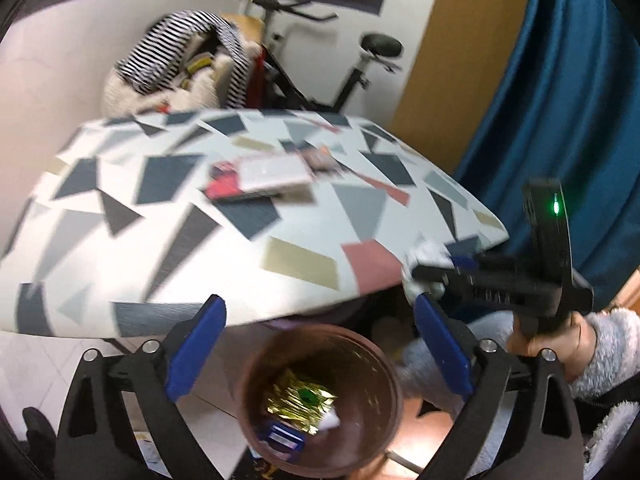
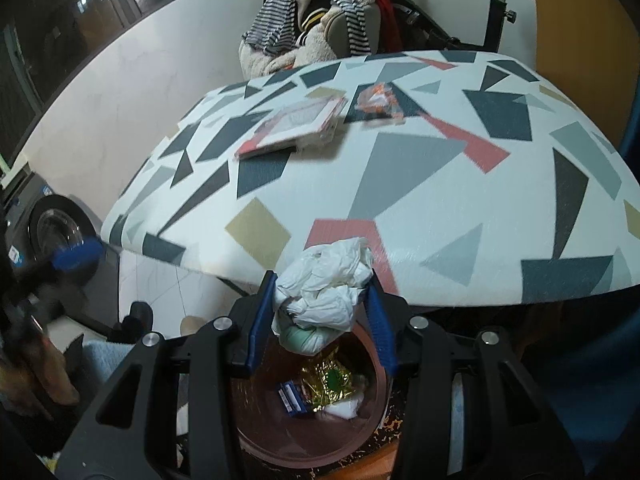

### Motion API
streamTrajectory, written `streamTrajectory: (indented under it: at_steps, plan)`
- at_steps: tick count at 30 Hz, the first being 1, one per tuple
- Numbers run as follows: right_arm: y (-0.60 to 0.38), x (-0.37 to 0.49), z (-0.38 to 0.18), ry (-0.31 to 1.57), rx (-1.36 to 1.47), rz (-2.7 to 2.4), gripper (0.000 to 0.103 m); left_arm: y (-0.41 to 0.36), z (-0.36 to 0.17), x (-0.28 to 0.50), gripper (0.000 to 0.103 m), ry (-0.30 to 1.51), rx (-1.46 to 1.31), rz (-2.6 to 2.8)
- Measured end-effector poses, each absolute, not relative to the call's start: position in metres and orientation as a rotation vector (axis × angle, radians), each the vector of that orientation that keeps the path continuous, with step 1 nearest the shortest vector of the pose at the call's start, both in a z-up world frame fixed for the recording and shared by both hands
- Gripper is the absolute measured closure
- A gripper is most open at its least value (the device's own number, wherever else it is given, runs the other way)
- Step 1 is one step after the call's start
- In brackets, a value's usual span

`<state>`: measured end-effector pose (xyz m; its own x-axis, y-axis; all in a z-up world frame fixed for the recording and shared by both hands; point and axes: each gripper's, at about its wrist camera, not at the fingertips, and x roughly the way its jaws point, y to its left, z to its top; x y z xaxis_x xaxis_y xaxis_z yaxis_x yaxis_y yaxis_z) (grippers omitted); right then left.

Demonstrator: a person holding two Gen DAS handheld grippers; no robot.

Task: Collect trash
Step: 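Open the right tool to drop the white tissue into the bucket, then move both tools back over the table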

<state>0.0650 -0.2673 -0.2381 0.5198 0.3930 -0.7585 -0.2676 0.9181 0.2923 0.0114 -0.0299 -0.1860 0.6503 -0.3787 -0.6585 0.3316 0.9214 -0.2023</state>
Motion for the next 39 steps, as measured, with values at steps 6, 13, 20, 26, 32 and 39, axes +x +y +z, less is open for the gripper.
streamTrajectory:
  at_steps: [6, 13, 20, 26, 32, 39]
  plan:
    - [-0.254, 0.057, -0.251, 0.980, 0.110, 0.427, 0.058, -0.001, -0.174, 0.003, 0.007, 0.717, -0.069, -0.291]
    - [-0.238, 0.048, -0.264, 1.021, 0.074, 0.455, 0.058, 0.028, -0.173, -0.003, 0.006, 0.710, -0.101, -0.211]
    - [-0.226, 0.042, -0.276, 1.064, 0.045, 0.479, 0.057, 0.039, -0.178, -0.005, 0.006, 0.722, -0.135, -0.175]
    - [-0.217, 0.039, -0.286, 1.099, 0.024, 0.493, 0.056, 0.043, -0.182, -0.004, 0.006, 0.736, -0.148, -0.168]
    - [-0.212, 0.038, -0.287, 1.099, -0.002, 0.486, 0.038, 0.046, -0.186, -0.002, 0.006, 0.748, -0.166, -0.161]
    - [-0.213, 0.043, -0.286, 1.099, -0.016, 0.453, 0.016, 0.050, -0.192, 0.002, 0.006, 0.765, -0.181, -0.153]
